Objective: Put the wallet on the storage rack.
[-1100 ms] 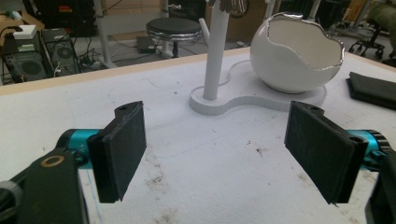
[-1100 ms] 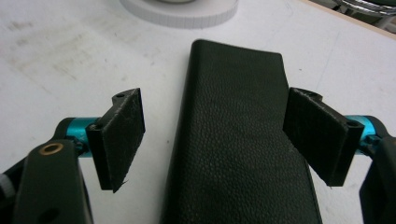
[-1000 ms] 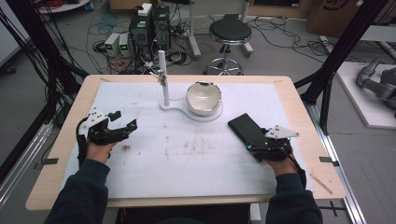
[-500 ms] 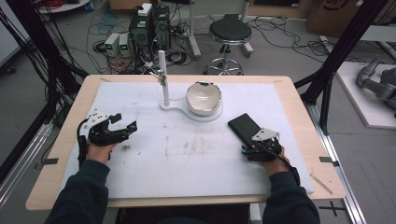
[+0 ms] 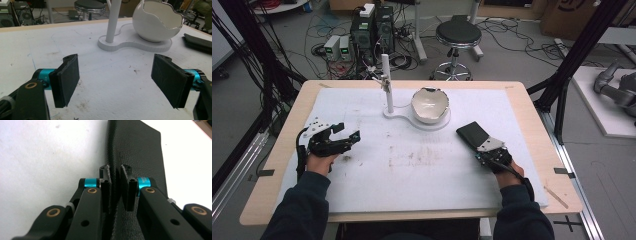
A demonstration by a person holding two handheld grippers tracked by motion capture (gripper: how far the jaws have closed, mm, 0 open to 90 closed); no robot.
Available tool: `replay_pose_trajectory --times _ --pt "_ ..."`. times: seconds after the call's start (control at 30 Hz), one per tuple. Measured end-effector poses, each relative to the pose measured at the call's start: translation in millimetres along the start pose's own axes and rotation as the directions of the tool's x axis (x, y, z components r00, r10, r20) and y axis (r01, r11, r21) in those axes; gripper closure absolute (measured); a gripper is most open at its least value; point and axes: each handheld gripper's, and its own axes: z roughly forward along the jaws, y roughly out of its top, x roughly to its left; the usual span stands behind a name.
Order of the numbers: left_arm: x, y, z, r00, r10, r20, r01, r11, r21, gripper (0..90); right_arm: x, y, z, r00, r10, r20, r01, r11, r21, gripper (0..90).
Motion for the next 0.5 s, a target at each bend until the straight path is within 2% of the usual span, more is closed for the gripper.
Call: replay_pose_trajectory --times 0.07,0.1,0.17,0.23,0.37,0.5 --pt "0.8 -0.4 0.2 1.0000 -0.008 0.000 0.008 1.0000 0.000 22.8 -4.6 -0.1 -3.5 0.9993 0.034 -0.017 -0.035 0.999 -0.021 82.2" --pt "1.2 -0.5 0.6 1.0000 -0.007 0.002 0.007 1.0000 0.001 22.8 -9.2 -0.2 -7.4 0.9959 0.082 -0.038 -0.084 0.995 -0.045 82.4" --pt "1.3 -1.0 1.5 0.9999 -0.011 0.002 0.011 0.9999 0.006 22.9 -14.6 0.1 -12.5 0.9902 0.128 -0.057 -0.132 0.988 -0.078 82.8" --pt "1.3 -1.2 2.1 0.9998 -0.017 0.003 0.017 0.9999 0.002 23.3 -20.4 1.1 -17.9 0.9808 0.175 -0.085 -0.184 0.976 -0.112 83.0" --pt "1.4 -1.3 1.7 0.9998 -0.019 0.001 0.019 0.9998 -0.001 23.7 -29.7 3.8 -30.0 0.9644 0.232 -0.127 -0.251 0.953 -0.168 83.4" --pt "1.9 -1.3 1.1 0.9998 -0.020 0.000 0.020 0.9998 -0.002 24.1 -38.2 4.2 -42.8 0.9363 0.291 -0.196 -0.329 0.923 -0.199 83.5"
